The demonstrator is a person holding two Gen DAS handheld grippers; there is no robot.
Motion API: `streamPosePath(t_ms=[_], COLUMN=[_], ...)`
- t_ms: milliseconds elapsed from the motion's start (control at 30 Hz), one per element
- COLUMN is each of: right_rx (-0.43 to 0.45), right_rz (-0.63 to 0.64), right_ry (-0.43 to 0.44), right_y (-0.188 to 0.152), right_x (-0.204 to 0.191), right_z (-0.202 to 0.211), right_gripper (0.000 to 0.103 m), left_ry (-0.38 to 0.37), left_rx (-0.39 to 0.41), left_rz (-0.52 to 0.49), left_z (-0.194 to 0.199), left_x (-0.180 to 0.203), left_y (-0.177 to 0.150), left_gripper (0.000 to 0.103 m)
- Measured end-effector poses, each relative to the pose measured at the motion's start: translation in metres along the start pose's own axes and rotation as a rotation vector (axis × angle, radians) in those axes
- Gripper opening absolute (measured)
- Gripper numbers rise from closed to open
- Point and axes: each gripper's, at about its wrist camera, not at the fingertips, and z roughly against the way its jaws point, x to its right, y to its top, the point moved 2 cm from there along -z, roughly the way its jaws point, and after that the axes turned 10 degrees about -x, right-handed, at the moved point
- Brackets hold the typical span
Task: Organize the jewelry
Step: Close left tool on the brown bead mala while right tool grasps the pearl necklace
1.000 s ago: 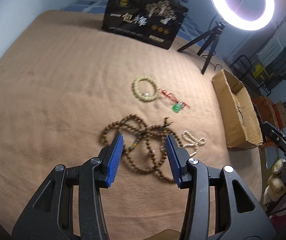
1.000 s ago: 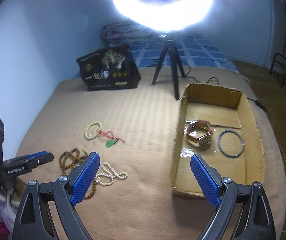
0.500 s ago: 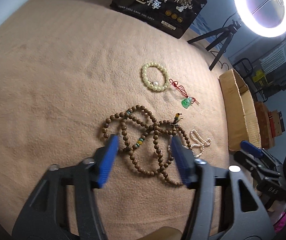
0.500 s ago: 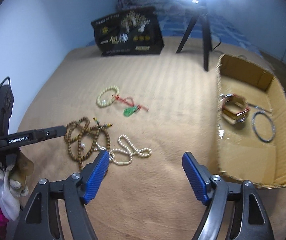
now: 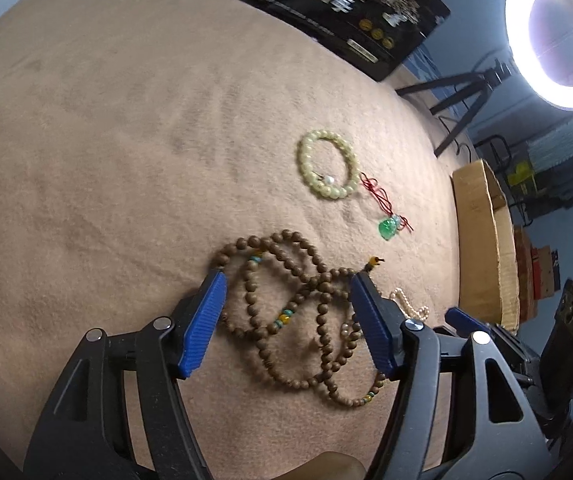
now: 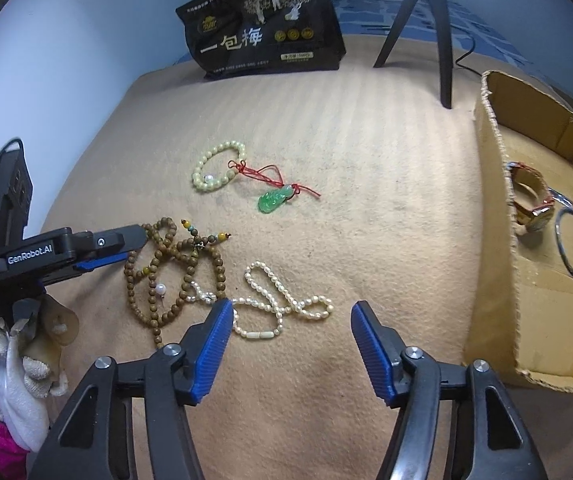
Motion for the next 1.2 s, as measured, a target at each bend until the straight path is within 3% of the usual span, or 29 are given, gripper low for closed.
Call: streamPosePath(t_ms=[67,233,367,800,967,1033,1200], right_rx=[-0.006,-0.021,-0.030,-0.040,-0.049,-0.055,-0.066], right_rz=[0.001,0.014,0.031,0.106,0.142,0.147,0.162], right_ry=[-0.002,-0.022,-0.045,-0.128,-0.167,-0.173,-0.126], right_y=[0.002,0.007,0.008,0.014,0.017,0.017,0.017], right_x=[-0.001,-0.002,-0.003,-0.018,-0.025,-0.026,-0.033], right_z=[-0.004,-0.014,-0.020,-0.033,-0.039,-0.039,-0.040], right_gripper=[0.063,0.060,0.058,0.059,0.059,0.055,0.016], left_ry=[0.020,0.152,0.193,0.230,0.219,0.216,0.201], left_rx=[-0.025,0.001,0.019,0.064,0.062,0.062,0.064], left_rz=[-0.026,-0.133,-0.164,-0.197,-0.201,-0.200,-0.190], left_z=[-0.008,-0.020,-0.024,-0.026,-0.027,-0.027,-0.027], left_x=[0.007,0.028,0.034,0.032,0.033,0.034,0.034], left_y=[-0.001,-0.006,-0.006,-0.003,-0.002,-0.001,-0.001], left_gripper=[0.066,0.065,0.065,0.025,0.017,0.017,0.014])
